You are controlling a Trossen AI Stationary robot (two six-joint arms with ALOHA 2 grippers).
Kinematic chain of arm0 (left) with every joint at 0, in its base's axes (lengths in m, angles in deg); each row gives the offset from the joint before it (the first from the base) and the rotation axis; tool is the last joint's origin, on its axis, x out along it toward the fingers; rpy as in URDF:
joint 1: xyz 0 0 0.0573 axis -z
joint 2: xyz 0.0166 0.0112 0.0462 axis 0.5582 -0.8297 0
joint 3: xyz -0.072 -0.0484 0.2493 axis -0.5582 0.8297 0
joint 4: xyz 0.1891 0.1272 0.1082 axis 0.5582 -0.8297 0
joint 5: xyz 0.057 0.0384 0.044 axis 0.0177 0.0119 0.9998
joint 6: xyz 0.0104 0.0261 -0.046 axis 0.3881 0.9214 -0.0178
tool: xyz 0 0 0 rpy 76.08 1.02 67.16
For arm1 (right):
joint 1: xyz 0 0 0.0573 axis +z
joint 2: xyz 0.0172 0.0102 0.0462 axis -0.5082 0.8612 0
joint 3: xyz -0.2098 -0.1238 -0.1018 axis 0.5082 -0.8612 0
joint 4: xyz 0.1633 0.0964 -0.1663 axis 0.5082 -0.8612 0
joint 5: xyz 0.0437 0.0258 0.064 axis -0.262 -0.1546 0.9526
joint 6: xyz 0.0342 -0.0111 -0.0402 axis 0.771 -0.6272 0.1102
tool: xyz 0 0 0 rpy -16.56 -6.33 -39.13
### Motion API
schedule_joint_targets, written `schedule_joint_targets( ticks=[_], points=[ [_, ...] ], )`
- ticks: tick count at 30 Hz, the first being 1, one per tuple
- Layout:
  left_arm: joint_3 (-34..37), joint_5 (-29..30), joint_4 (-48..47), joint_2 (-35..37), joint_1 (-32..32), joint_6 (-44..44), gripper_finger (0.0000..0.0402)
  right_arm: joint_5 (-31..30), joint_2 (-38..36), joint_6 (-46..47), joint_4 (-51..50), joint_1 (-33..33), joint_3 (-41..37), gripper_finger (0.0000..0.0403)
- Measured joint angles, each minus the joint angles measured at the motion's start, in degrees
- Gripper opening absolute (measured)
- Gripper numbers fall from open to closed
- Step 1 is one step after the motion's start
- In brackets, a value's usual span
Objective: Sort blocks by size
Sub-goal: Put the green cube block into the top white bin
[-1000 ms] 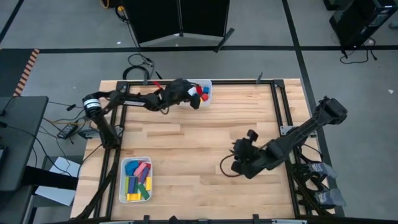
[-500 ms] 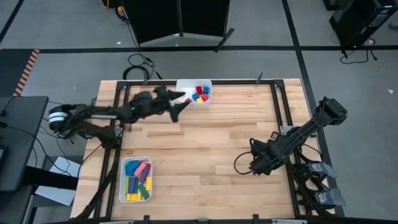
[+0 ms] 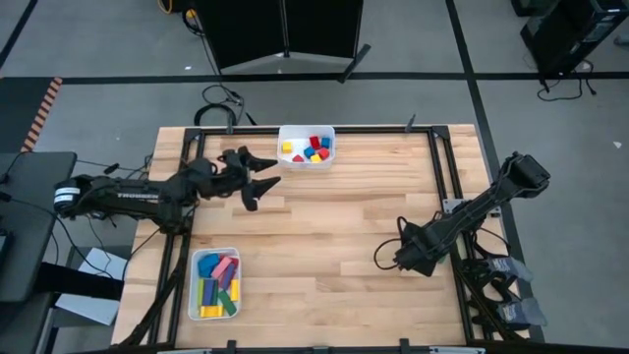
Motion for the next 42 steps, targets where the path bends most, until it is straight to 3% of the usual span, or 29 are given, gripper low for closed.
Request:
schedule_joint_targets(
  ticks=[14, 27, 42],
  points=[
    [0.00, 0.04, -0.89, -0.03, 3.19, 0.00, 0.0291, 1.27, -0.14, 2.62, 4.61, -3.64, -6.97, 0.0297],
    [-0.02, -0.56, -1.08, -0.03, 4.05, 0.02, 0.0291, 2.38, 0.25, 6.32, 6.00, -9.35, -6.97, 0.0293],
    [-0.02, -1.22, -0.85, -0.06, 4.05, 0.02, 0.0291, 4.05, 2.46, 17.19, 8.08, -14.86, -8.44, 0.0300]
  ],
)
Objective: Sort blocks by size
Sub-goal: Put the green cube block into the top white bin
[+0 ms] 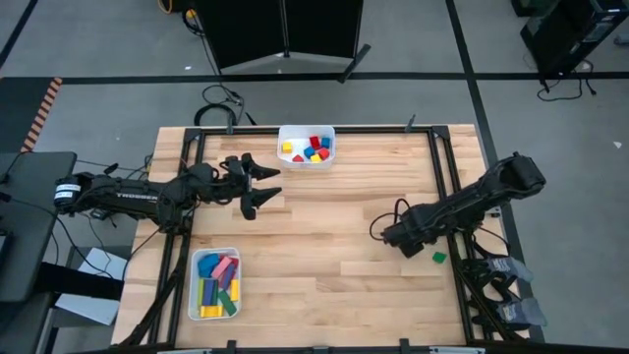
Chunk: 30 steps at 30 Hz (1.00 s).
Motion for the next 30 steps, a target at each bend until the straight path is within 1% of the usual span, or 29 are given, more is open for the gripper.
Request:
schedule_joint_targets(
  ticks=[5, 12, 18, 23, 26, 30],
  points=[
    [0.00, -0.05, -0.42, -0.01, 0.00, 0.13, 0.0291, 0.84, 3.90, 1.07, 0.83, -0.34, 0.06, 0.0295],
    [-0.04, -0.05, -0.95, -0.01, 0.00, 1.10, 0.0291, 1.09, 4.77, 3.35, 1.68, -0.21, 0.48, 0.0287],
    [-0.04, -0.05, -1.02, -0.01, 0.00, 1.49, 0.0291, -5.38, 4.62, 2.84, -1.29, 0.99, 4.78, 0.0282],
    [-0.04, -0.04, -1.02, -0.01, 0.00, 1.51, 0.0291, -7.25, 3.82, -1.39, -1.68, 3.94, 9.03, 0.0289],
    [-0.04, -0.03, -0.95, -0.01, 0.00, 1.55, 0.0291, -6.70, 4.00, -3.90, -2.62, 5.28, 9.08, 0.0295],
    [-0.04, -0.03, -0.98, -0.01, 0.00, 1.70, 0.0291, -1.86, 4.52, -5.80, -3.20, 5.87, 7.71, 0.0299]
  ],
)
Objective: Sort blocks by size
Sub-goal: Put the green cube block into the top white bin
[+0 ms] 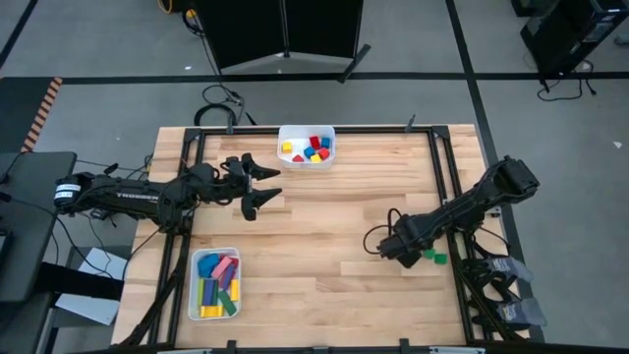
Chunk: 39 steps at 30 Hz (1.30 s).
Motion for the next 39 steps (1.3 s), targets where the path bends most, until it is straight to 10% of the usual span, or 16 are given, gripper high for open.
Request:
schedule_joint_targets(
  ticks=[25, 39],
  points=[
    [0.00, 0.00, -0.53, 0.00, 0.00, -0.21, 0.0291, 11.07, 13.60, -19.03, 2.04, 0.07, 0.58, 0.0291],
    [0.00, -1.84, 0.11, 0.00, 0.00, -0.48, 0.0291, 13.72, 13.44, -23.30, 3.54, 0.20, 1.42, 0.0143]
  ],
)
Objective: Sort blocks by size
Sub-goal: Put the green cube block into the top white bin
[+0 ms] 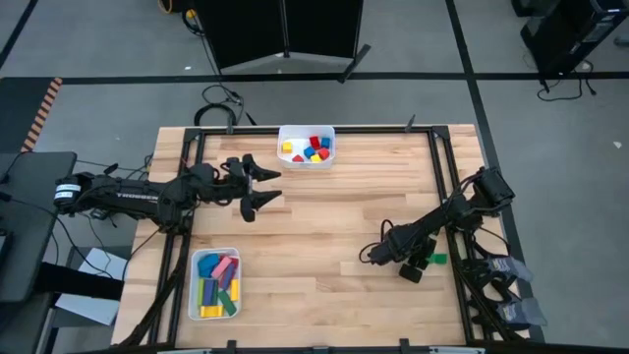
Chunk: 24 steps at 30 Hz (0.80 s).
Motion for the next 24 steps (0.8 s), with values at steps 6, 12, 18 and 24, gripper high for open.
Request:
schedule_joint_targets(
  ticks=[6, 12, 18, 24],
  points=[
    [0.00, -0.13, 0.44, 0.01, 0.00, 0.00, 0.0291, -1.56, 0.02, -0.39, -0.13, 0.04, 1.03, 0.0143],
    [0.00, -0.13, -0.94, 2.95, 0.00, -2.30, 0.0291, -10.81, 0.02, -2.02, 0.82, -0.02, 7.82, 0.0145],
    [0.00, -0.17, -2.94, 9.32, 0.00, -2.75, 0.0291, -24.30, 0.11, -7.67, 9.24, -1.74, 15.48, 0.0150],
    [0.00, -0.13, -7.17, 15.04, 0.00, -2.34, 0.0291, -35.29, 0.11, -21.30, 31.58, -7.50, 16.83, 0.0149]
  ],
)
